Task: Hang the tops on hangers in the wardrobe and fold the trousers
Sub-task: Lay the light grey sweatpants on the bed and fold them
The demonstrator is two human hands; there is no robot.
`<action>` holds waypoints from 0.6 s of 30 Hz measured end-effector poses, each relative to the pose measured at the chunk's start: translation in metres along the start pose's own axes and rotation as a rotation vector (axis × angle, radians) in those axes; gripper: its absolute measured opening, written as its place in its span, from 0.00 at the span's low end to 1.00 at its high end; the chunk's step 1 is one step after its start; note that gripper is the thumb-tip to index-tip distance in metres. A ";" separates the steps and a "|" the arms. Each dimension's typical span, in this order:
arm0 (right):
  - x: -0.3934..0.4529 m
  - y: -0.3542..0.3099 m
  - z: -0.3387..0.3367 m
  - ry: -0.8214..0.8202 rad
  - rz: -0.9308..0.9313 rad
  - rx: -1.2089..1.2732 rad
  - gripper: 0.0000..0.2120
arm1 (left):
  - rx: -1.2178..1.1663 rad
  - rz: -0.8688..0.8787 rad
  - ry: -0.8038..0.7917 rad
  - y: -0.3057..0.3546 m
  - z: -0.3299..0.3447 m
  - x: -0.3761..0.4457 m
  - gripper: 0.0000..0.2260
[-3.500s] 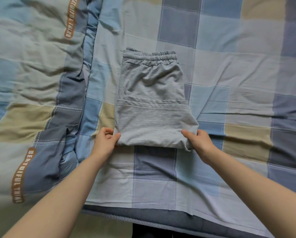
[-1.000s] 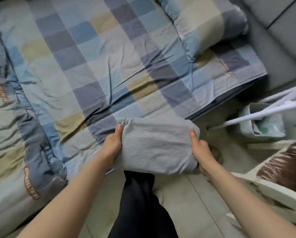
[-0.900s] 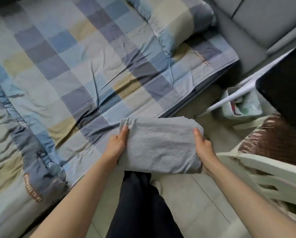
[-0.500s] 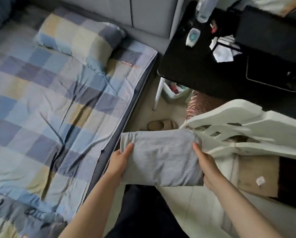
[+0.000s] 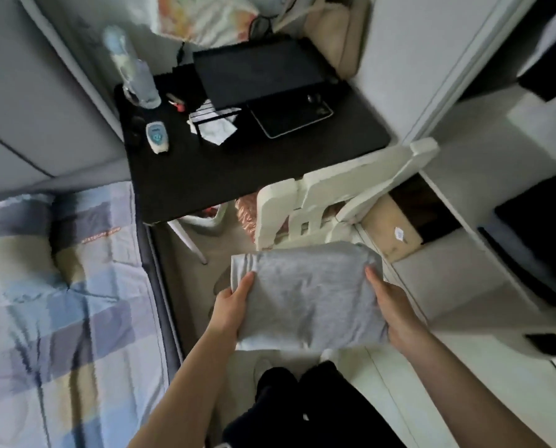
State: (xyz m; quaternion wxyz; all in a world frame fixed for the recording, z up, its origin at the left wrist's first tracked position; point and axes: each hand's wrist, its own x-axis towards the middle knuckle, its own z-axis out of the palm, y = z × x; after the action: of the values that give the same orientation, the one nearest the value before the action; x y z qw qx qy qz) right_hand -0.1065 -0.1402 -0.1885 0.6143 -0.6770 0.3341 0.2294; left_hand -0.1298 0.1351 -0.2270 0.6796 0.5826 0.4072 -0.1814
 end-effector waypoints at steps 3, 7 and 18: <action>-0.008 0.010 -0.032 0.093 0.026 0.100 0.38 | 0.087 -0.002 -0.090 0.013 0.036 0.001 0.27; -0.013 0.017 -0.090 0.231 0.007 0.215 0.32 | 0.187 0.030 -0.248 0.026 0.101 -0.003 0.26; 0.029 -0.003 -0.260 0.460 -0.048 0.371 0.22 | 0.298 0.051 -0.529 0.051 0.327 0.000 0.16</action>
State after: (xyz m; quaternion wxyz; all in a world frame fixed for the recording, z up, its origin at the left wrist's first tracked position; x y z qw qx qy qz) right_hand -0.1108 -0.4017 -0.1707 0.6409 -0.5950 0.4849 -0.0098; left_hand 0.0192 -0.1591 -0.1973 0.6733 0.6185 0.1701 -0.3676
